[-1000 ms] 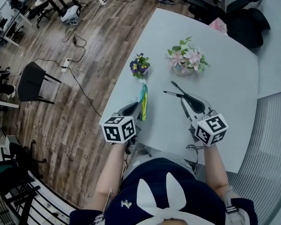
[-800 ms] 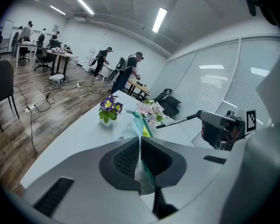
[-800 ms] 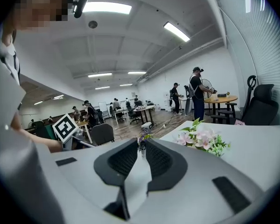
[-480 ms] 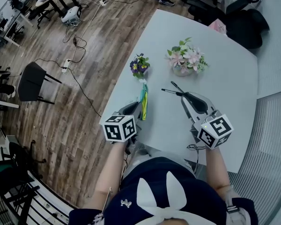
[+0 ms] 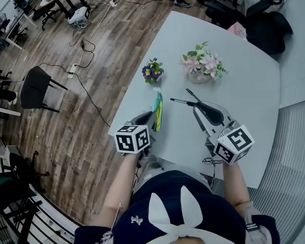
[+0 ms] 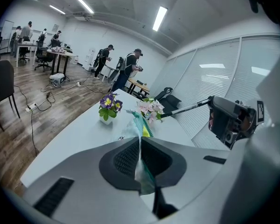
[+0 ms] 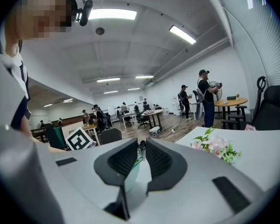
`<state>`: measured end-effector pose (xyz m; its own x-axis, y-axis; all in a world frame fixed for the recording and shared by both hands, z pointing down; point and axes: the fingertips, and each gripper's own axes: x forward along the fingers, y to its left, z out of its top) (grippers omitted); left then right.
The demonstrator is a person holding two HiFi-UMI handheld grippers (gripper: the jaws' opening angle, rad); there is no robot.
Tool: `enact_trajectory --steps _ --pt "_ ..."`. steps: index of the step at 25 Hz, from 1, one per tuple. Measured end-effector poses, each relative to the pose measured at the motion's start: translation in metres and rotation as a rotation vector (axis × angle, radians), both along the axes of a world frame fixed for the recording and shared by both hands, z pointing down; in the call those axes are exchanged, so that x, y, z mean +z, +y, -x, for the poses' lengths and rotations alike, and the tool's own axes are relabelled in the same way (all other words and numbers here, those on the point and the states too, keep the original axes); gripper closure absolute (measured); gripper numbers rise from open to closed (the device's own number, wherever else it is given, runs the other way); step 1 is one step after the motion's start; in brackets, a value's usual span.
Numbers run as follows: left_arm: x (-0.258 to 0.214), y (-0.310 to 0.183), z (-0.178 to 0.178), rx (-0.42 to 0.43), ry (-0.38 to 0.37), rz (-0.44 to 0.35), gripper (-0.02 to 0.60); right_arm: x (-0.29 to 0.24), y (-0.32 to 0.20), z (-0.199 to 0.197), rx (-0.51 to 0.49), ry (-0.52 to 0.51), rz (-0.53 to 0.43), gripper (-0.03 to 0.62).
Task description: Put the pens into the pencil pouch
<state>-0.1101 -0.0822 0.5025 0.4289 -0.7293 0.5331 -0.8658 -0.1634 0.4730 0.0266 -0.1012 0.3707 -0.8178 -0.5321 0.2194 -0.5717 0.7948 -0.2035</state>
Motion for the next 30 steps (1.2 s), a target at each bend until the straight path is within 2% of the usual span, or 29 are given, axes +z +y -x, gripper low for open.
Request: enact_trajectory --steps 9,17,30 --pt "0.003 0.001 -0.005 0.002 0.001 0.007 0.551 -0.004 0.010 0.023 -0.066 0.001 -0.011 0.531" --pt "0.004 0.003 -0.008 0.002 0.001 0.009 0.551 0.006 0.021 0.036 -0.120 0.046 -0.001 0.531" --pt "0.003 0.004 -0.016 0.005 0.005 0.009 0.551 0.025 0.026 0.041 -0.148 0.117 0.031 0.531"
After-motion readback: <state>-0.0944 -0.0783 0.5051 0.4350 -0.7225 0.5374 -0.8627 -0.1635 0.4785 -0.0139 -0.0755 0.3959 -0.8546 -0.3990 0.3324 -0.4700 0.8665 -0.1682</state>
